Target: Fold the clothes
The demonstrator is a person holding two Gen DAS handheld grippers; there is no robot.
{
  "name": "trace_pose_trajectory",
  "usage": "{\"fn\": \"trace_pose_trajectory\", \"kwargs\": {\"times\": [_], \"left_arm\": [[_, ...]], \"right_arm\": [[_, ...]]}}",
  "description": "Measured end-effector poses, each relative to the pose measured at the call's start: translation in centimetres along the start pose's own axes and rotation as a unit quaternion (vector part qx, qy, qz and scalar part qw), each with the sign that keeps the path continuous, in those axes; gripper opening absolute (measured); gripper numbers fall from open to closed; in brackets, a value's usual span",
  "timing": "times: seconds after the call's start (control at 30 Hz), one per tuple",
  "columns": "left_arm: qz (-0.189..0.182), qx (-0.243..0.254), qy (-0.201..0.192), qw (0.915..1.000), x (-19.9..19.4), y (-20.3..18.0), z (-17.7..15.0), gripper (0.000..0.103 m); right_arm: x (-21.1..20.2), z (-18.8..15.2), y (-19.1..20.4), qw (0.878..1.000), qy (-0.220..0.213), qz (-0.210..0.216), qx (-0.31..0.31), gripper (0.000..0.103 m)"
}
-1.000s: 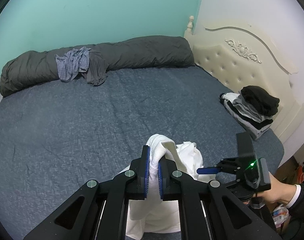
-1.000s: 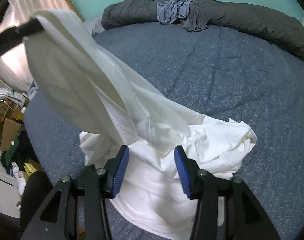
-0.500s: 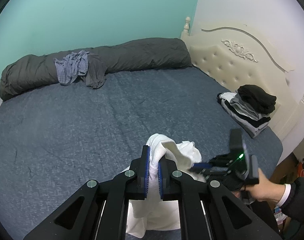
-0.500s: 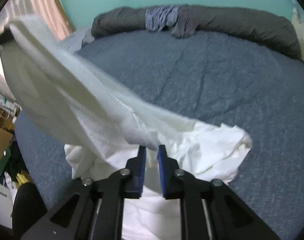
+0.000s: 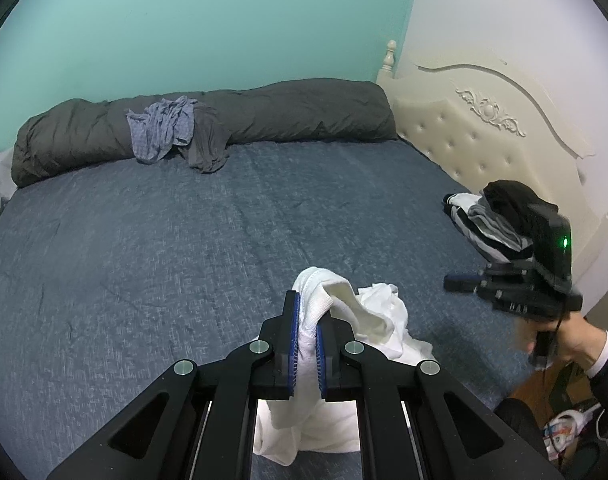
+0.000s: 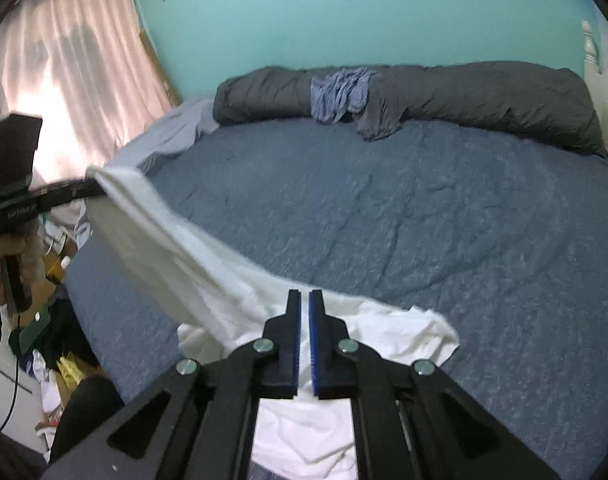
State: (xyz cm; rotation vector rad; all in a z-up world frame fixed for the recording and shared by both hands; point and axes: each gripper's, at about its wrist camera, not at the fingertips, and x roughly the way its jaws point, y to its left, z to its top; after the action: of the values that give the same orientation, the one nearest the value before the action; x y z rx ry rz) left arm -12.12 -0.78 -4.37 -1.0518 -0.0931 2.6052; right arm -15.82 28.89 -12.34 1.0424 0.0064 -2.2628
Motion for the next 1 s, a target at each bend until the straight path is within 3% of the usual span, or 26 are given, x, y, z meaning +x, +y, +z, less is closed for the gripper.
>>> {"fn": "trace_pose_trajectory", "kwargs": {"times": [0.1,0.13,0.17,0.33,0.53,0.6,0.63,0.8,1.0], "left_arm": [[0.003,-0.002,0.003,1.0,0.2,-0.1,0.2,0.007],[0.005,0.002,0.004,1.0,0.2,-0.2,0.2,0.007],[0.006,0.005,0.004,1.0,0.2,-0.5,0.2,0.007],[0.0,0.01,0.001,0.9999,0.0,-1.2,0.5,0.007],[-0.008,0.014,-0.004,0.9999,-0.4,-1.2,0.5,0.007],[-0.01,0.014,-0.004,0.9998,-0.5,-1.1,0.4,0.007],[-0.01,0.015,-0.003,0.9998,-0.5,-1.1,0.4,0.007],[-0.003,0.013,-0.003,0.9999,-0.7,-0.4,0.3,0.007],[0.005,-0.004,-0.007,1.0,-1.4,0.9,0.4,0.007]], "right_arm": [[1.5,-1.1,1.2,1.0,0.02,0.004,-0.004,0.021],[2.2,-1.6,1.5,1.0,0.028,0.005,-0.004,0.035],[2.8,-2.1,1.7,0.999,0.036,0.004,-0.005,0.039],[6.3,-4.0,2.2,0.998,0.054,-0.018,-0.007,0.039],[8.8,-4.6,1.3,0.999,0.041,-0.029,0.007,0.039],[9.0,-4.4,1.0,0.999,0.035,-0.026,0.009,0.027],[9.0,-4.4,0.9,0.999,0.03,-0.024,0.009,0.009],[7.4,-3.7,0.0,1.0,0.0,-0.01,0.014,0.003],[1.5,-1.1,-2.0,0.997,-0.061,0.025,0.046,0.003]]}}
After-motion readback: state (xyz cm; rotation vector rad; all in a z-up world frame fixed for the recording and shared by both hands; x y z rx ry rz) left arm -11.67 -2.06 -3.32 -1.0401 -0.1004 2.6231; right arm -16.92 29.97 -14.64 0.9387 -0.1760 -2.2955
